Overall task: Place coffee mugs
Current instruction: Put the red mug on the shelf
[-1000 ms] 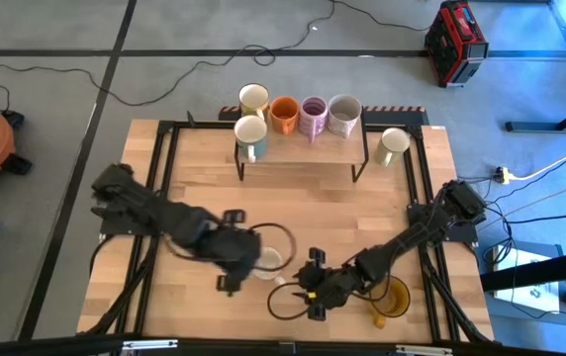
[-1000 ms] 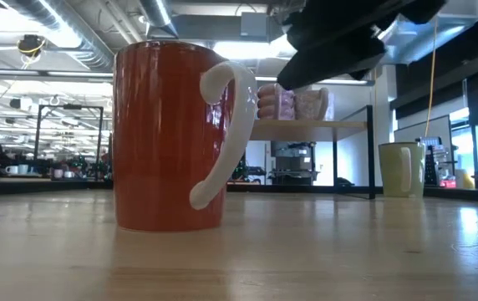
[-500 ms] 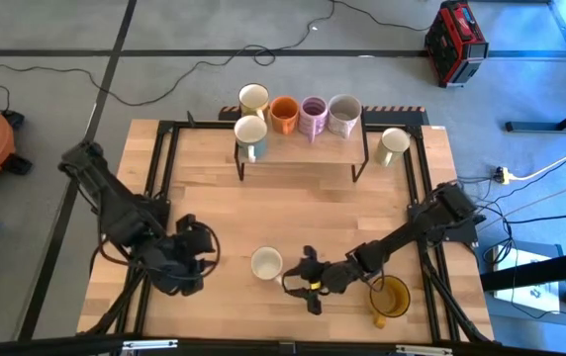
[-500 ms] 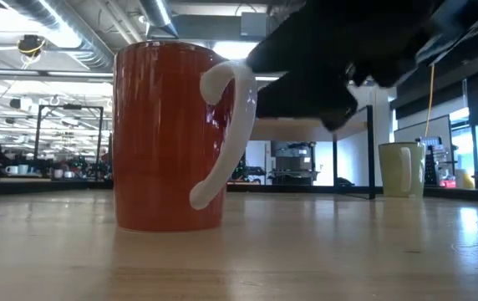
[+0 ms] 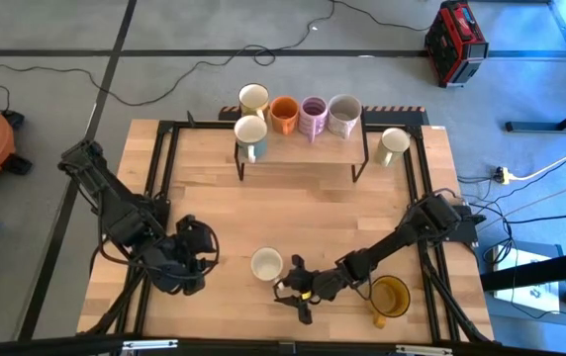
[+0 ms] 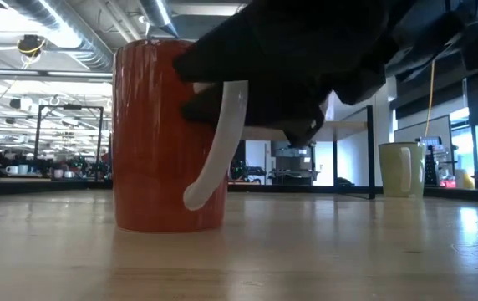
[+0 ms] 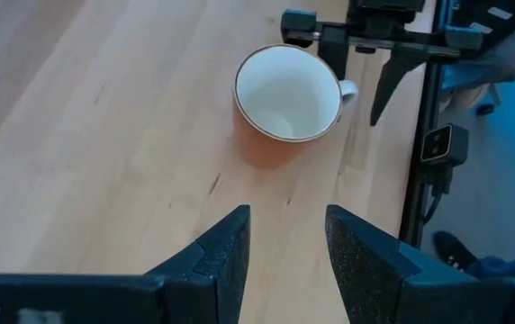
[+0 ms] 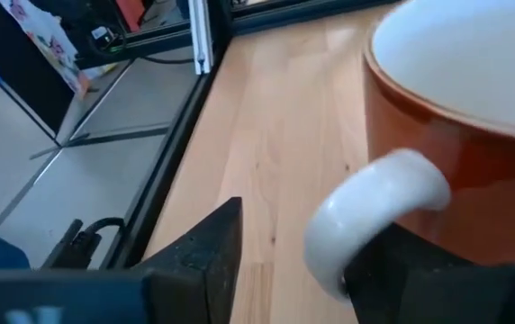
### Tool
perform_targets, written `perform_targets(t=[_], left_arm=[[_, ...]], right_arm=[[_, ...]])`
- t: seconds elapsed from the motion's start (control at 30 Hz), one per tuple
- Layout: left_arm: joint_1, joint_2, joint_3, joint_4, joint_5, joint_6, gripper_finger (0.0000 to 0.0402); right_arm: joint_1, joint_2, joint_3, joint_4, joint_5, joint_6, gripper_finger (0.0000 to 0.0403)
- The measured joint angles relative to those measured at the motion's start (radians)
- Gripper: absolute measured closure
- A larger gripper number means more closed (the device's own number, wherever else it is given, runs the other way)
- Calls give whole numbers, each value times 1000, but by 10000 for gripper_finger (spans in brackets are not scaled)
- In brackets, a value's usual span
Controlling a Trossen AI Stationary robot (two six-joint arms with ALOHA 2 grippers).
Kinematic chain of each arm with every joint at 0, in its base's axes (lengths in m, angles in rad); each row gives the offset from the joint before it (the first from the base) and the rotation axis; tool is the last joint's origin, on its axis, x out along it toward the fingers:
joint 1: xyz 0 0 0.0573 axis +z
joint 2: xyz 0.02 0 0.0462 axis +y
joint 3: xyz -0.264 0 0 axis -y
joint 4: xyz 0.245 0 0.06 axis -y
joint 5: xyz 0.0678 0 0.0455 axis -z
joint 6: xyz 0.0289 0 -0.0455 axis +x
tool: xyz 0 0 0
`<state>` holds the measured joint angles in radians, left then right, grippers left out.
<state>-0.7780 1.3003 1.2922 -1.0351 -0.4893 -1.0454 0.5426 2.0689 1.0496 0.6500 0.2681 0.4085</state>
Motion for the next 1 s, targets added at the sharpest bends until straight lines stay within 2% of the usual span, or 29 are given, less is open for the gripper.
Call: perform_targets(t=[0.27,0.53,1.0], left_arm=[[1,0,0,-1,-10,5,260],[1,0,0,-2,-18,5,260],[1,0,1,-3,-26,31,260]], right_arm=[[0,1,6,-13,0,-46,297],[0,1,7,-17,0,-77,383],[0,-33,5,-41,20,-180,394]])
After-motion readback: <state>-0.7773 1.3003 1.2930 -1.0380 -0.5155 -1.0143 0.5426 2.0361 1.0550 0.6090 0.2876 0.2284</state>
